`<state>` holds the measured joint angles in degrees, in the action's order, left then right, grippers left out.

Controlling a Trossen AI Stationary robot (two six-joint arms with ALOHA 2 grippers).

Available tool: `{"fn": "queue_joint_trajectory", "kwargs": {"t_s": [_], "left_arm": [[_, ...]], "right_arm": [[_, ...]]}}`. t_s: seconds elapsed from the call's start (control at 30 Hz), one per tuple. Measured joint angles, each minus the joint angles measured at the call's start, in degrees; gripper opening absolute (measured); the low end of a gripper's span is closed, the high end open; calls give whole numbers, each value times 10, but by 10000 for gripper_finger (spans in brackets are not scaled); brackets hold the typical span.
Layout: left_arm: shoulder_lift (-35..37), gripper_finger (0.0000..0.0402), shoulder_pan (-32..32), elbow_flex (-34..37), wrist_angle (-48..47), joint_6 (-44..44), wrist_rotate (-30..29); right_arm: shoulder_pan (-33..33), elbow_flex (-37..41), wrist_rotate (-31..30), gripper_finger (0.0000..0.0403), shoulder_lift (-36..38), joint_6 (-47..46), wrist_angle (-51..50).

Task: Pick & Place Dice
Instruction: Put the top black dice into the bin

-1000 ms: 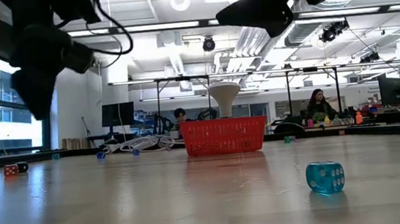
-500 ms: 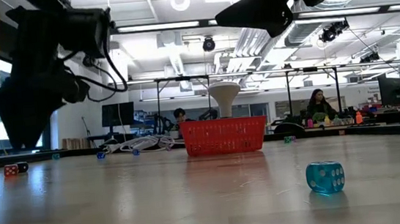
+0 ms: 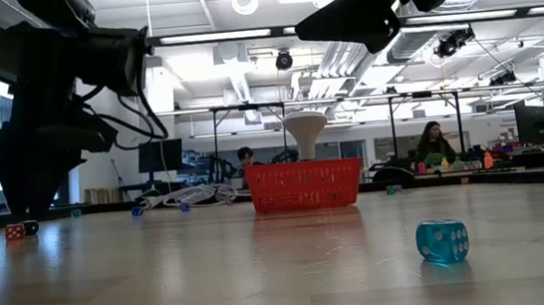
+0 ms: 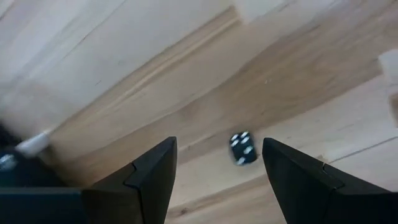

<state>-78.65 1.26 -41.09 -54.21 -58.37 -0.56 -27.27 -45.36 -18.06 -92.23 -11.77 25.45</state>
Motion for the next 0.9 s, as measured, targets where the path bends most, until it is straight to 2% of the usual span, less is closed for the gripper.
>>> {"fn": "queue_joint_trajectory", "kwargs": {"t_s": [0.17, 0.4, 0.63, 0.77, 0.9], "left_arm": [[0, 229, 1, 20, 53, 3, 29], [0, 229, 1, 27, 53, -6, 33], [0, 229, -8, 28, 67, -72, 19], [-2, 229, -8, 28, 70, -81, 18], [-18, 207, -8, 26, 73, -85, 24]], "right_arm": [[0, 0, 0, 270, 0, 0, -4], [0, 0, 0, 270, 0, 0, -5], [0, 0, 0, 270, 0, 0, -8], [0, 0, 0, 270, 0, 0, -12], [0, 0, 0, 270, 0, -5, -14]]}}
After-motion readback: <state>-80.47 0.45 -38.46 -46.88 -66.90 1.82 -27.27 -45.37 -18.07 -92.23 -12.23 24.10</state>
